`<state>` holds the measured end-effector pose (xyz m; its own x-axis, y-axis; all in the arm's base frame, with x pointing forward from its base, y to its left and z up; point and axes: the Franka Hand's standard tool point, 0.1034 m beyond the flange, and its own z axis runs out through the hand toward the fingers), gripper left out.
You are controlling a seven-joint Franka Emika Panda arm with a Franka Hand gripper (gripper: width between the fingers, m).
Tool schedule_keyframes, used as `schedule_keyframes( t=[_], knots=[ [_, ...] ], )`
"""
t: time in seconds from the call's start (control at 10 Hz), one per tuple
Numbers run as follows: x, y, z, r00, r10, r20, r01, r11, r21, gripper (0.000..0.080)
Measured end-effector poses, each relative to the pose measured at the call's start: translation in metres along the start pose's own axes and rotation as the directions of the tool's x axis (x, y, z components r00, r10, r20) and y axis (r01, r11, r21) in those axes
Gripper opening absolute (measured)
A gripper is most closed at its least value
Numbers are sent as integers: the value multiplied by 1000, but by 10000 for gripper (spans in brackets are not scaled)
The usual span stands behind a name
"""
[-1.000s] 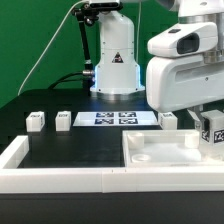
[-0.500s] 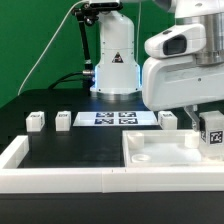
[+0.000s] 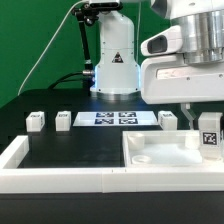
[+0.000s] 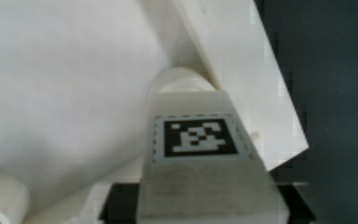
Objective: Assemble square table
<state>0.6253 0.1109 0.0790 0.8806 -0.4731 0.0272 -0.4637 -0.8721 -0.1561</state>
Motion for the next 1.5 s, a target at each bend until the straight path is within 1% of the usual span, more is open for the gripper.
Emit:
schedule_keyframes(
  t=[0.1,0.2,0.3,0.4,0.6,0.8,0.9,1.0,1.1,1.2,1.3,1.4,1.5],
  knots=[
    [0,0,0,990,144,-2,-144,990,3,294],
    [0,0,1,968,250,-4,-250,968,12,294],
    [-2,0,1,933,359,-2,-359,933,19,295],
    [-5,0,2,863,505,9,-505,863,21,295],
    [-7,-2,2,816,578,26,-578,816,5,295],
    [-8,-2,2,823,567,26,-568,823,5,295],
    [-8,-2,2,844,535,26,-535,845,6,485],
    [-8,-2,2,858,513,27,-513,858,8,593],
    [-9,-3,2,898,438,27,-439,899,8,593],
    [-10,-4,3,942,334,29,-335,942,7,638],
    [-10,-6,1,971,235,33,-236,972,6,646],
    [-10,-6,1,987,154,37,-154,988,6,646],
    [-10,-6,0,998,27,53,-27,1000,4,646]
  ],
)
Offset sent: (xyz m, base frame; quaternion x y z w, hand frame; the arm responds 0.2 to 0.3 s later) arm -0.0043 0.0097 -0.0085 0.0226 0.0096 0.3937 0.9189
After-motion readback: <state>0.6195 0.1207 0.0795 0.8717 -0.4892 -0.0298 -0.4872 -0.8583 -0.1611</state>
